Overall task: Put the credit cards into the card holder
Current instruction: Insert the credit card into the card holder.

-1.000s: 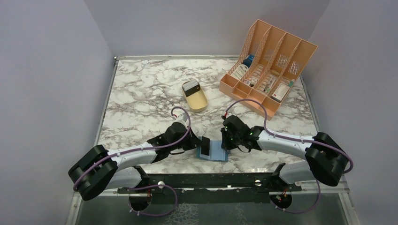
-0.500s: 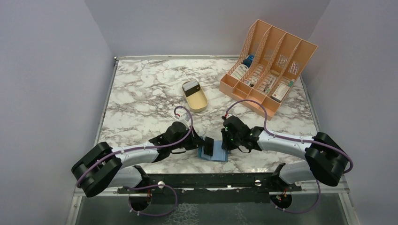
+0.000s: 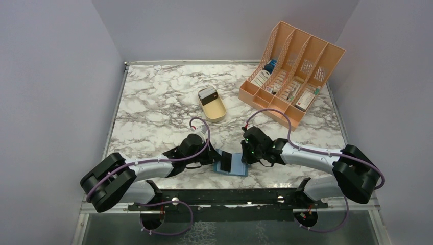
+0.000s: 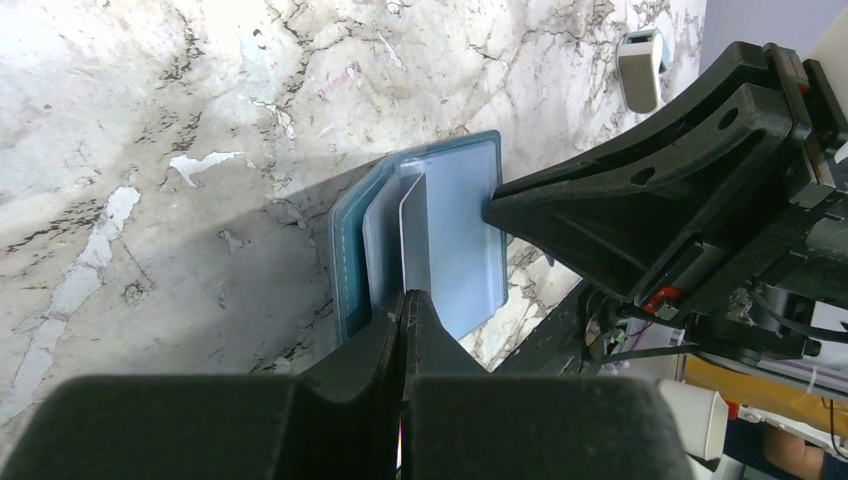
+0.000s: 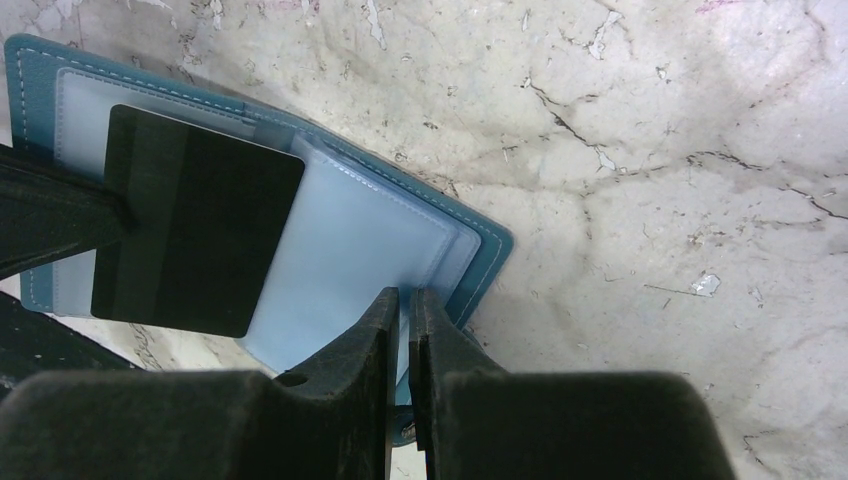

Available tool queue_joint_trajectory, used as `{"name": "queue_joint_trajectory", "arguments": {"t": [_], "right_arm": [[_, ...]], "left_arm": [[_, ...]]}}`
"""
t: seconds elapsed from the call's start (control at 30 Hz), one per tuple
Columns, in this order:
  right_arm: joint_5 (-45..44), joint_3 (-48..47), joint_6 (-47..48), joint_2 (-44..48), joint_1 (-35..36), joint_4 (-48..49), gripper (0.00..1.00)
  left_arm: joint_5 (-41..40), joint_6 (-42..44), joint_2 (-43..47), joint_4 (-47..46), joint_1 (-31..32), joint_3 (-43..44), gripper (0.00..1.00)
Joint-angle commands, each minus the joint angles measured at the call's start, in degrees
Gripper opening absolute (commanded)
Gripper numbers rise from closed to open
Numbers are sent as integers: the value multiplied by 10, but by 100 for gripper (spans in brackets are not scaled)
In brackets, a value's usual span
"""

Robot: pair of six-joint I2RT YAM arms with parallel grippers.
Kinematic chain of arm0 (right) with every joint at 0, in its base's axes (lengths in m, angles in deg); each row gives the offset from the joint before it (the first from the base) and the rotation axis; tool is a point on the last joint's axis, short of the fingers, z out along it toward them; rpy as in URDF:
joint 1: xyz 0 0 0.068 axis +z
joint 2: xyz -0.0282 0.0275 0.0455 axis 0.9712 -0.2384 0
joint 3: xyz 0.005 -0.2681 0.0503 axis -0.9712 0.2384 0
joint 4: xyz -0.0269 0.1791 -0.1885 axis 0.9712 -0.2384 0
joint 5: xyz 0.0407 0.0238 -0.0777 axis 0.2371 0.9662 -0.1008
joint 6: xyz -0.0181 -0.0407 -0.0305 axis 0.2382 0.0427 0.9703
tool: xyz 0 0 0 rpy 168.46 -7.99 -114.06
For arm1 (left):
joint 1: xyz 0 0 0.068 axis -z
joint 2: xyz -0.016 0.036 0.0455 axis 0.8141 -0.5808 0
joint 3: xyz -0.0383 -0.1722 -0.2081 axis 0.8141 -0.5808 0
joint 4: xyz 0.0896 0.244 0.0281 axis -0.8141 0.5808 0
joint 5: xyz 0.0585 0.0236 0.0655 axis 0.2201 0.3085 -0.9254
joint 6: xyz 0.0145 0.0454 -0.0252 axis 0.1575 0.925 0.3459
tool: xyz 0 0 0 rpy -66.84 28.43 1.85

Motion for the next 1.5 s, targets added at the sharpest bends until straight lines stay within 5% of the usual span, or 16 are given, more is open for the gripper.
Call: {"name": "queue_joint_trajectory", "arguments": {"t": [0.0, 0.6, 1.47], "right_arm": [[-8, 9, -5, 12, -1, 5, 10], [-12, 4, -2, 2, -1, 9, 10], [-6, 6, -4, 5, -1, 13, 10]], "left_arm": [[11, 7, -10, -14, -4, -10, 0], [-1, 3, -16, 94, -6, 23, 0], [-1, 18, -49, 52, -6, 41, 0]]}}
